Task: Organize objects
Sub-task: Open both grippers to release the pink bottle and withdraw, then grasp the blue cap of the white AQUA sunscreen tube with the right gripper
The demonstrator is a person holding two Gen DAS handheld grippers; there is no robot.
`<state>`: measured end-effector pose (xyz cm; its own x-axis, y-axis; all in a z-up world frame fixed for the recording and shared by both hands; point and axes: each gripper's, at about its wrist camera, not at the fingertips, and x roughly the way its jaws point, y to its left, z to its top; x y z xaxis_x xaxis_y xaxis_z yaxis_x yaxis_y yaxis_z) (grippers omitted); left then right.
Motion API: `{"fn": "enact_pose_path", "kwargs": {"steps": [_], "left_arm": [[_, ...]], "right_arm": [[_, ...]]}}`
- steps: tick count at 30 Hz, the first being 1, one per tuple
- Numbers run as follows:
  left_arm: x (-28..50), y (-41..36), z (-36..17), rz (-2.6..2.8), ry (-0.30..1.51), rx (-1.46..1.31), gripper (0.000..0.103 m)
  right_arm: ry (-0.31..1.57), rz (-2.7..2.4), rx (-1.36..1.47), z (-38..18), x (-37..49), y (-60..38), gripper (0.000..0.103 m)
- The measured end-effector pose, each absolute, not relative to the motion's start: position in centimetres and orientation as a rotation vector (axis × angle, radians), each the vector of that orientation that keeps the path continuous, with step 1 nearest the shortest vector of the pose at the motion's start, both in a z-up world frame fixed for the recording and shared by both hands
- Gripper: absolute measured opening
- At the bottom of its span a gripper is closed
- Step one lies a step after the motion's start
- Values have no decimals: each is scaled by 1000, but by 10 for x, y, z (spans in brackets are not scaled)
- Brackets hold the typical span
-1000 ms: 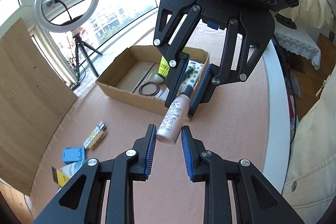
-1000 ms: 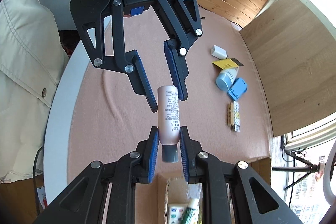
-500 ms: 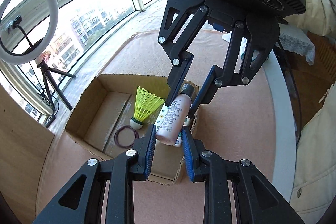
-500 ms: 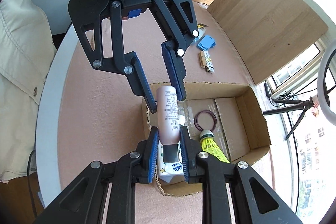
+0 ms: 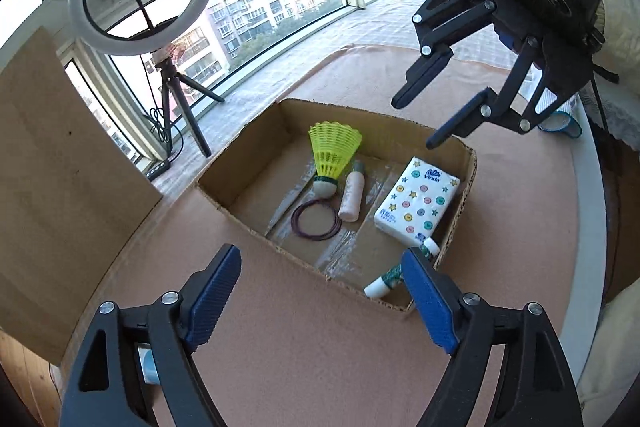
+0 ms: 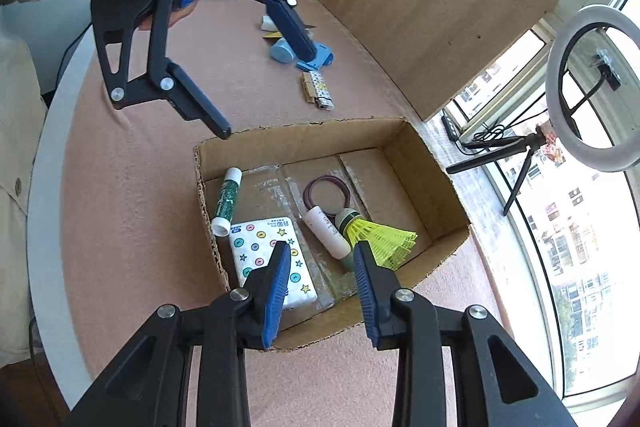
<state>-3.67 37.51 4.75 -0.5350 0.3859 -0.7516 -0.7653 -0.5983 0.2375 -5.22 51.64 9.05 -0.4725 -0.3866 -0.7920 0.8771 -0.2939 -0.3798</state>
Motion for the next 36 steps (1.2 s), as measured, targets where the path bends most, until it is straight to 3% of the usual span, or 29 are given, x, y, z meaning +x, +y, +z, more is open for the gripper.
{"fn": "enact_pose_path", "kwargs": {"steps": [14, 22, 36], "left_arm": [[17, 199, 35, 2322, 535, -895, 94], [56, 89, 19, 2451, 399, -937, 95], [86, 11, 7, 2539, 316, -994, 96]], "right_arm": [[1091, -1868, 790, 93, -62, 373, 40], [992, -1913, 918, 70, -94, 245, 44], [841, -2008, 1170, 11, -169, 161, 50]]}}
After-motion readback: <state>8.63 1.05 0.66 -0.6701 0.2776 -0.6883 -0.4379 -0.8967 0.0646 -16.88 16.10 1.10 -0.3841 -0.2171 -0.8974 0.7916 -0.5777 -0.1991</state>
